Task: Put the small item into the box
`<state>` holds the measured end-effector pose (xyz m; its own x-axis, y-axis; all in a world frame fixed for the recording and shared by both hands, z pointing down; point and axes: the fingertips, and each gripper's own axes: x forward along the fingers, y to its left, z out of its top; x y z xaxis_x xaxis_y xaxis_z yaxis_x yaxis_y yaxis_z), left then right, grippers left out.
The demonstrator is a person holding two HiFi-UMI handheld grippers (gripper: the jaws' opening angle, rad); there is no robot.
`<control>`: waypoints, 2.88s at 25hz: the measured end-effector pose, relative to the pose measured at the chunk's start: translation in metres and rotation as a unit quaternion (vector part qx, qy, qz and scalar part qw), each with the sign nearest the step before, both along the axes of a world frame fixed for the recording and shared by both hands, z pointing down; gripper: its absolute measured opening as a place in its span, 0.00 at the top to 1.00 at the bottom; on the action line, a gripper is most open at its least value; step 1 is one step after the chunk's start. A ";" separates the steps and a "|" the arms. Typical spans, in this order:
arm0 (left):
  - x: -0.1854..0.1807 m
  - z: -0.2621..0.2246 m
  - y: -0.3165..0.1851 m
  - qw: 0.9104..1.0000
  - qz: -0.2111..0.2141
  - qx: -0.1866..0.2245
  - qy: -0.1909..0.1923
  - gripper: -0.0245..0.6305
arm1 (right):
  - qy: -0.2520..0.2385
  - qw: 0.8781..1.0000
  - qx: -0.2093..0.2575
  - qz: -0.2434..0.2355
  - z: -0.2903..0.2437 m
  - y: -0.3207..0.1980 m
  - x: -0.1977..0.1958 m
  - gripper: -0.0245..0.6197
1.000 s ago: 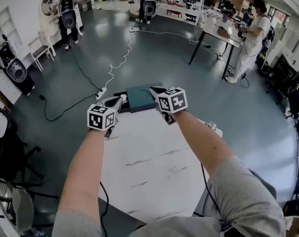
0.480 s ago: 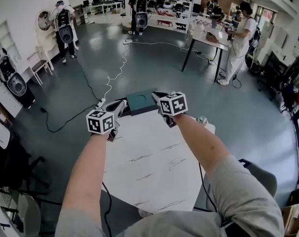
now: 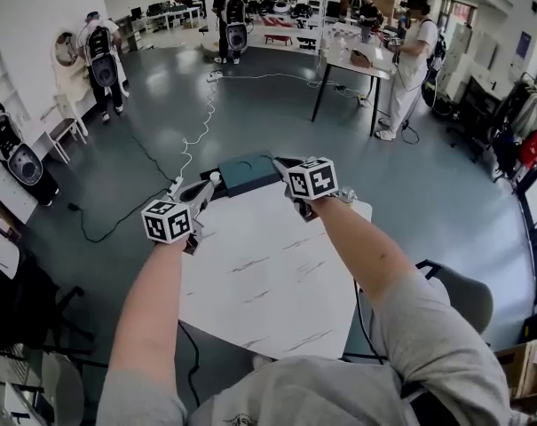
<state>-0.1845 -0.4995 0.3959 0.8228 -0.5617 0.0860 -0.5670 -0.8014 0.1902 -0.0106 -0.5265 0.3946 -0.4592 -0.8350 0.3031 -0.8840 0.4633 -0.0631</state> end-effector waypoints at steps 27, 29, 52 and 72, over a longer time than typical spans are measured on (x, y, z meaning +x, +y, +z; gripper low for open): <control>0.077 -0.044 0.201 0.984 -0.177 0.024 0.015 0.96 | 0.009 0.993 0.027 -0.117 -0.032 0.165 0.097 0.95; 0.084 -0.043 0.211 0.983 -0.181 0.026 0.012 0.96 | 0.005 0.992 0.026 -0.126 -0.030 0.171 0.100 0.95; 0.081 -0.009 0.298 0.990 -0.143 0.006 0.004 0.96 | -0.017 0.988 0.000 -0.156 0.001 0.271 0.090 0.95; 0.030 0.008 0.331 0.994 -0.107 -0.003 0.029 0.96 | -0.041 0.991 -0.015 -0.128 0.030 0.298 0.052 0.95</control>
<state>-0.1549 -0.1684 0.4044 0.6879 -0.7244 0.0451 -0.7126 -0.6623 0.2314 0.0417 -0.2281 0.4251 -0.6789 -0.6791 0.2791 -0.7291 0.6682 -0.1480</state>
